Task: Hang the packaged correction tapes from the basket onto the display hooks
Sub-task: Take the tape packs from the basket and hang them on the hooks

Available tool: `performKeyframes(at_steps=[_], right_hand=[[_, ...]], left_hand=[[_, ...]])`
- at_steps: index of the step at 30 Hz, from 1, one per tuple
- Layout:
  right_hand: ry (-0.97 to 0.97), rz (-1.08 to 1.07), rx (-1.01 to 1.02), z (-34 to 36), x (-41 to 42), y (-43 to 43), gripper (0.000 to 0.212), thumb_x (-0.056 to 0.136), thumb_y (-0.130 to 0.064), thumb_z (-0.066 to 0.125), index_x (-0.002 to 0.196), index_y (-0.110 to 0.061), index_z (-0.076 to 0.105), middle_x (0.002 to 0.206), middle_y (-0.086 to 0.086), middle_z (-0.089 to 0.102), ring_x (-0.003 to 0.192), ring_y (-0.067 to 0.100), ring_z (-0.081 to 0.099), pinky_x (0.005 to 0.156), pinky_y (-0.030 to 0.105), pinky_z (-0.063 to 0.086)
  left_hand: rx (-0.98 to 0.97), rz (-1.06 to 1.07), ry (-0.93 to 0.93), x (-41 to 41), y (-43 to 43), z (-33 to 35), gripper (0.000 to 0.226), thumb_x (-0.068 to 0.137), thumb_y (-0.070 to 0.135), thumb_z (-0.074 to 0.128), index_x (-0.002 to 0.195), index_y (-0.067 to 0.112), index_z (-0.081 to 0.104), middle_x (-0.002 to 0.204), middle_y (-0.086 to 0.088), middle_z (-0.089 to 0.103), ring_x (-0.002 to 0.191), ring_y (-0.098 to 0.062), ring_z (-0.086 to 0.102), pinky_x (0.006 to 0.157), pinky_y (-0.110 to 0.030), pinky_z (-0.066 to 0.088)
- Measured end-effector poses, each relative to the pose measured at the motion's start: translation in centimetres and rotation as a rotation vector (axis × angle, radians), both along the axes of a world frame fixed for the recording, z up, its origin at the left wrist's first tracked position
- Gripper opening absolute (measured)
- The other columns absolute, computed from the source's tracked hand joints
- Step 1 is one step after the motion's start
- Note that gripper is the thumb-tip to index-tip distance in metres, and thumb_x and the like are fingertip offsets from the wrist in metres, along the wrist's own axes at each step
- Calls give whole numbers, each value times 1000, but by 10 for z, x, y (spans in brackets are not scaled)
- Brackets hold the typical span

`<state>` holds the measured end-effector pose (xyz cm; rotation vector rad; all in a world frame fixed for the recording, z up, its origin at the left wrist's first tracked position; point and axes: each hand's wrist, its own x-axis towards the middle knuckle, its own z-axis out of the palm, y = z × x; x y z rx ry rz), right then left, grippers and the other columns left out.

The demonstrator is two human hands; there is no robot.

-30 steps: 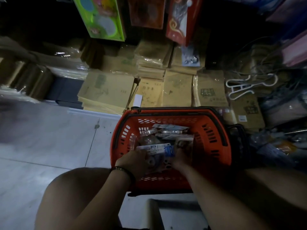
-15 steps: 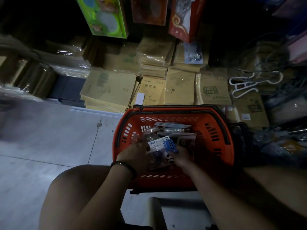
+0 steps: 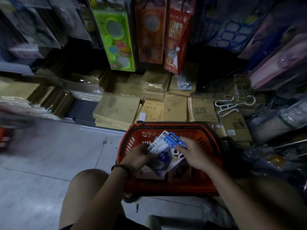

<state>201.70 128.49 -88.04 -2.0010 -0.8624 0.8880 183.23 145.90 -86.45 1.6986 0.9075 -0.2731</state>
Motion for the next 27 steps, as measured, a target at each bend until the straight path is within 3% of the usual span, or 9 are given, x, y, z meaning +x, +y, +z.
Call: performKeyframes(at_steps=[4, 6, 10, 12, 15, 18, 21, 25, 27], right_hand=[[-92, -3, 13, 52, -1, -1, 5, 105, -25, 61, 107, -25, 66, 92, 11, 70, 62, 10, 56, 58, 31, 40], [-143, -28, 30, 70, -7, -1, 7, 103, -28, 64, 110, -29, 64, 92, 0, 72, 64, 7, 62, 59, 25, 43], [-369, -184, 92, 97, -27, 2, 43, 96, -34, 74, 136, -28, 60, 133, -9, 54, 113, 1, 54, 86, 6, 38], [-588, -310, 156, 107, -44, -2, 51, 92, -35, 78, 138, -22, 58, 136, -3, 43, 123, 11, 47, 97, 14, 40], [-854, -407, 308, 118, -76, -8, 35, 92, -36, 73, 122, -18, 65, 123, 4, 50, 112, 23, 50, 92, 40, 51], [-694, -306, 385, 128, -102, -16, 52, 93, -43, 67, 141, -24, 57, 129, -1, 51, 120, 18, 53, 98, 39, 51], [-630, -265, 318, 140, -108, -19, 84, 89, -58, 61, 162, -27, 33, 143, -7, 42, 135, 12, 45, 107, 30, 46], [-525, -299, 335, 163, -100, -18, 85, 87, -67, 57, 160, -31, 36, 138, -14, 41, 133, 9, 46, 108, 32, 49], [-464, -305, 381, 177, -96, -18, 80, 86, -63, 63, 158, -33, 41, 134, -18, 42, 129, 3, 48, 106, 24, 47]], left_hand=[[-309, 5, -81, -7, -21, 25, 26, 101, 25, 68, 126, 20, 65, 111, -3, 78, 90, -16, 77, 75, -32, 63], [-404, 80, -133, -13, -33, 31, 30, 101, 20, 67, 130, 17, 65, 111, -2, 80, 95, -17, 78, 82, -32, 64], [-544, 236, -271, -20, -54, 52, 41, 99, 20, 70, 139, 11, 62, 124, -14, 77, 116, -35, 73, 105, -54, 56], [-582, 305, -353, -18, -61, 62, 44, 99, 19, 69, 140, 8, 60, 128, -20, 74, 119, -41, 71, 108, -60, 53], [-568, 378, -453, -12, -66, 85, 42, 97, 21, 70, 137, 10, 63, 130, -26, 71, 117, -46, 70, 101, -62, 55], [-572, 418, -498, -6, -68, 111, 52, 87, 30, 77, 135, 13, 65, 128, -27, 71, 113, -46, 71, 90, -54, 59], [-623, 414, -546, -2, -72, 134, 49, 96, 37, 69, 136, 9, 67, 131, -25, 70, 119, -41, 69, 102, -52, 54], [-788, 453, -552, 0, -76, 169, 69, 101, 63, 39, 130, 10, 74, 137, -23, 69, 125, -38, 65, 108, -48, 48], [-802, 436, -583, 2, -73, 184, 61, 101, 51, 46, 132, 6, 72, 137, -24, 68, 119, -38, 67, 102, -47, 53]])
